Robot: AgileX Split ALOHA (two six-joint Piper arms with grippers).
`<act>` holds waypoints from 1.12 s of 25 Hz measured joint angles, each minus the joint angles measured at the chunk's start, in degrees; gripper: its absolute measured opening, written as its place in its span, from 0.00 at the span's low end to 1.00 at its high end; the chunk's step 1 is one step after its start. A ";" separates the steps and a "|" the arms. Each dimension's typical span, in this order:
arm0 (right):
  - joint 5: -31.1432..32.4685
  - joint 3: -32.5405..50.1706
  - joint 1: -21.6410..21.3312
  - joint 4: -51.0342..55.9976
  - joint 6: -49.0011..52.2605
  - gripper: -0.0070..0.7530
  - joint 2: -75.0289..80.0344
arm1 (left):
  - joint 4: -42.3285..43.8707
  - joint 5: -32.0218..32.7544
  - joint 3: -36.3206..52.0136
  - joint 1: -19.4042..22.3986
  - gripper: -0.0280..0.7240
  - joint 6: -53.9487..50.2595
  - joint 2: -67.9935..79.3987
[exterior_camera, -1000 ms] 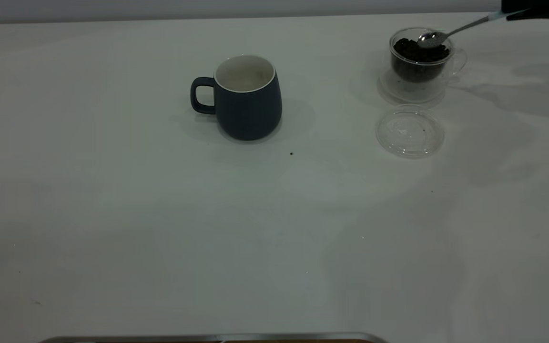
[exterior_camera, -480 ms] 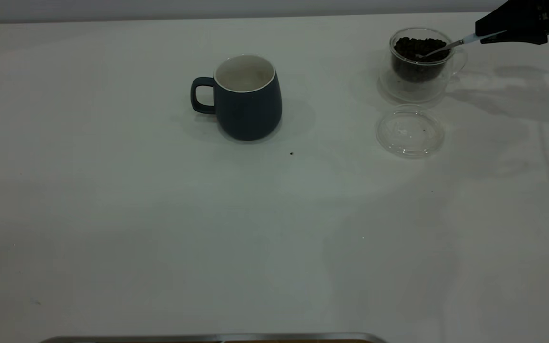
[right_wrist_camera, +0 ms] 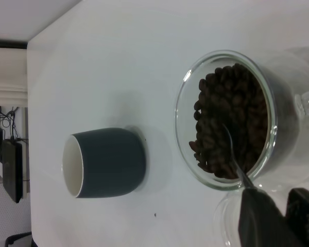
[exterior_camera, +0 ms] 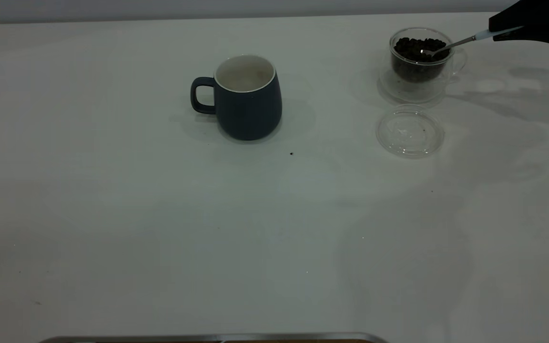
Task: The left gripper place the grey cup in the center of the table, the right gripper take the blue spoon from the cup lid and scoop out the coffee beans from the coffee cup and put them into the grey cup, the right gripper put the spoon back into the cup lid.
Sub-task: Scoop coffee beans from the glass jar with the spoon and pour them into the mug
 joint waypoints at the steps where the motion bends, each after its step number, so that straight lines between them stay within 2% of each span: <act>1: -0.23 0.00 0.00 0.05 0.00 0.15 0.00 | 0.00 0.00 0.00 0.00 0.82 0.00 0.00; 17: -1.01 0.00 0.00 1.25 0.44 0.15 1.54 | 0.00 0.00 0.00 0.00 0.82 0.00 0.00; 28: 1.95 0.00 -1.45 4.38 1.53 0.15 1.54 | 0.00 0.00 0.00 0.00 0.82 -0.05 0.00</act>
